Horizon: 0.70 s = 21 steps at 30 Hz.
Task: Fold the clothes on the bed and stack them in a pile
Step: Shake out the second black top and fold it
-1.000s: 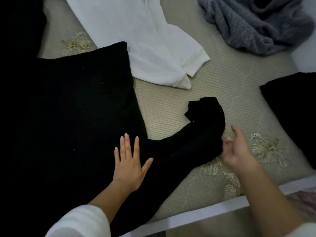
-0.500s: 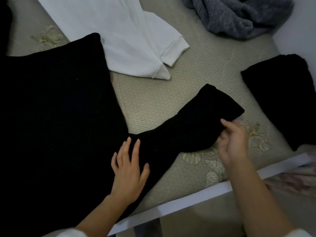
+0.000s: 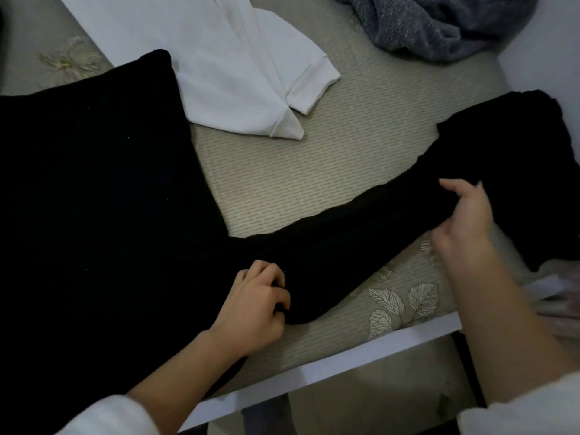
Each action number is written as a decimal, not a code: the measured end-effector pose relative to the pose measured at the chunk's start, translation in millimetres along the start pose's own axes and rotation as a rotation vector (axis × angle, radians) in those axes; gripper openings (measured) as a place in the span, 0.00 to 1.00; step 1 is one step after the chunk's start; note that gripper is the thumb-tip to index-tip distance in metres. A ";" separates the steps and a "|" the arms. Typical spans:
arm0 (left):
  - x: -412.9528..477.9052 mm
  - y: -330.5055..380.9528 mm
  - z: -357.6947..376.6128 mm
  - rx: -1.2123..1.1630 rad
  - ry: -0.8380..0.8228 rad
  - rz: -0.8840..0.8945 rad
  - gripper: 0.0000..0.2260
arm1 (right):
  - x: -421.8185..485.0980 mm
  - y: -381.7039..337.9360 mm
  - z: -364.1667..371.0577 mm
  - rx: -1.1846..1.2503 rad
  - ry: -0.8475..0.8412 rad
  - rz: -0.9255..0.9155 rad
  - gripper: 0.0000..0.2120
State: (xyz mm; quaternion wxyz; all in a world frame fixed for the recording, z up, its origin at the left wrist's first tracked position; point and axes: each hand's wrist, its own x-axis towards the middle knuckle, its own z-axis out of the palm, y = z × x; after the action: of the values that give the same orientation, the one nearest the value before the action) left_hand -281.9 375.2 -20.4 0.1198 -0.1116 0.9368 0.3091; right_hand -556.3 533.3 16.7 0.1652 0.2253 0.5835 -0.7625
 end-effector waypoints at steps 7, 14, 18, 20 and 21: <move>-29.5 -16.0 26.1 0.013 -0.209 0.046 0.17 | 4.5 36.8 -44.3 -0.335 0.105 0.292 0.18; -46.4 -18.1 22.8 -0.069 0.119 -0.273 0.28 | -36.7 32.6 29.2 -0.319 0.037 0.125 0.18; -73.3 -36.0 21.7 0.051 -0.055 -0.241 0.29 | -91.1 49.3 108.4 -0.520 -0.096 -0.178 0.18; -84.8 -46.1 18.3 0.020 -0.112 -0.177 0.28 | -125.4 64.7 152.7 -0.585 -0.222 -0.276 0.22; -90.1 -50.6 16.4 0.002 -0.130 -0.146 0.28 | -141.9 73.6 174.8 -0.604 -0.303 -0.313 0.25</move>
State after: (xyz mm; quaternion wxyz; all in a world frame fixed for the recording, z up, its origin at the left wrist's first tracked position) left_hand -179.7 357.6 -34.8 0.2027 -0.1590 0.9168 0.3053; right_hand -425.1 343.8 70.8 0.1900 -0.0409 0.7784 -0.5969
